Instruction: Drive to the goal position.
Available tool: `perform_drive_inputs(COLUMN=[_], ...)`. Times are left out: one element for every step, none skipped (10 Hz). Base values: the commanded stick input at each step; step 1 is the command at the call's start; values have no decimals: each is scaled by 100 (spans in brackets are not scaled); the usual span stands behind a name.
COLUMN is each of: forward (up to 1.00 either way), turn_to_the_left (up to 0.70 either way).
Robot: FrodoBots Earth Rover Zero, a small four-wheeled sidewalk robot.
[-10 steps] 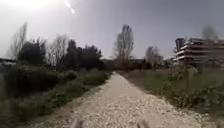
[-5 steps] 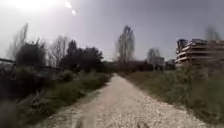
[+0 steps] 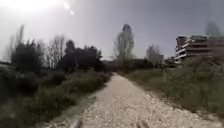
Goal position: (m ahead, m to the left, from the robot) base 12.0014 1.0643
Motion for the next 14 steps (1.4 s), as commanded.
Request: perform_drive_inputs(forward=[100,100,100,100,100,100,100,100,100,100,100,100,100,100], turn_to_the_left=[0,0,0,0,0,0,0,0,0,0,0,0,0,0])
